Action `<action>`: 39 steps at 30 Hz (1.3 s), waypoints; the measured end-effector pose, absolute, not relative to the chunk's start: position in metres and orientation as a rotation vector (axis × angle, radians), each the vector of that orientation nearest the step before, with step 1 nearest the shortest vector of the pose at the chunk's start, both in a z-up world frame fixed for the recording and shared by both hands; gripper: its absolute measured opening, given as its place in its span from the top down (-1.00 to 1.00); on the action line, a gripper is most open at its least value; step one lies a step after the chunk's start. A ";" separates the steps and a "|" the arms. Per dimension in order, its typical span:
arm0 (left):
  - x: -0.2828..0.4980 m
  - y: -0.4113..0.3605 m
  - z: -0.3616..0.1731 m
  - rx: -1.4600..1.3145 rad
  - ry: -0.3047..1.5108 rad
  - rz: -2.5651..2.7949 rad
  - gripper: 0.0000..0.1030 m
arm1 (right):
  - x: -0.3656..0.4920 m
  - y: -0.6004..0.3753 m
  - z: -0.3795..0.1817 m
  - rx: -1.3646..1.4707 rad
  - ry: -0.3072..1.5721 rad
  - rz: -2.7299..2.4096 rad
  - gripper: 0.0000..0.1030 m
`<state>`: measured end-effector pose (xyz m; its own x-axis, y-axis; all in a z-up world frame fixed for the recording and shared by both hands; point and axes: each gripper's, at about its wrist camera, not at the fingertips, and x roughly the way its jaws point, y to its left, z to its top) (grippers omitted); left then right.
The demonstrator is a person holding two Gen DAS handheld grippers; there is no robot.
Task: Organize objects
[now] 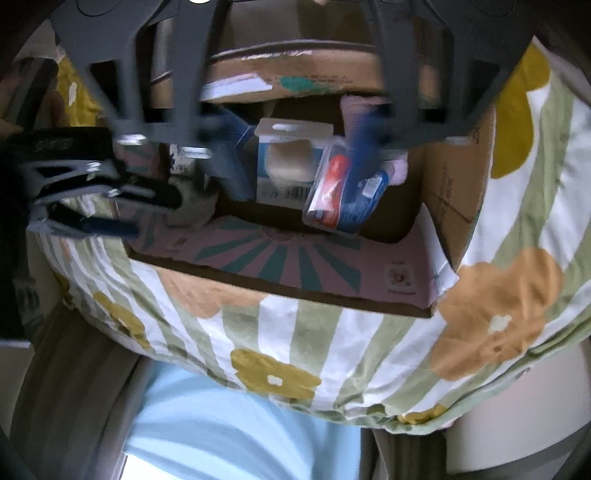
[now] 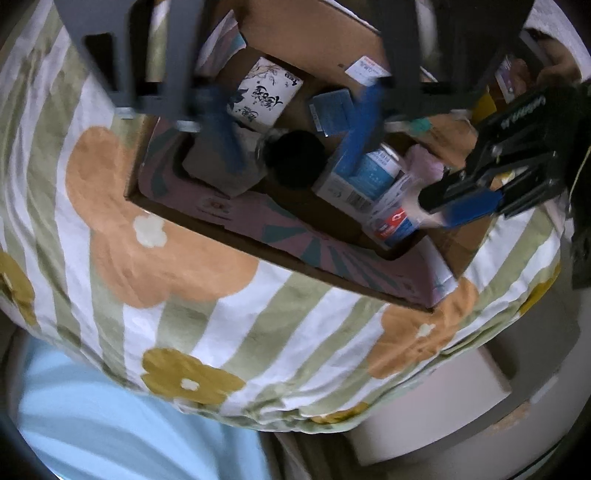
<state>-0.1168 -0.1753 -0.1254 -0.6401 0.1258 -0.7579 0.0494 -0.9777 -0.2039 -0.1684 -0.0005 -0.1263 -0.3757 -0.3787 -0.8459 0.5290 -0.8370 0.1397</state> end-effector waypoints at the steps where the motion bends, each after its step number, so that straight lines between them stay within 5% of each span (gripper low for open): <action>1: -0.117 -0.176 -0.126 -1.349 -0.300 2.831 -0.88 | -0.169 0.001 -0.125 1.296 0.191 -2.239 -0.76; 4: -0.114 -0.185 -0.129 -1.333 -0.391 2.803 -1.00 | -0.173 0.008 -0.122 1.296 0.164 -2.290 -0.99; 27: -0.098 -0.181 -0.105 -1.274 -0.319 2.868 -1.00 | -0.165 0.012 -0.111 1.280 0.209 -2.366 -0.99; 39: -0.092 -0.124 -0.026 -1.079 -0.165 2.841 -1.00 | -0.130 0.081 -0.038 1.166 0.048 -2.589 -0.99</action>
<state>-0.0923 -0.1240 -0.0259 -0.7443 0.1298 -0.6551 -0.0530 -0.9893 -0.1359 -0.1299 0.0806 -0.0376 -0.6253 -0.2578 -0.7366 0.2848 -0.9542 0.0922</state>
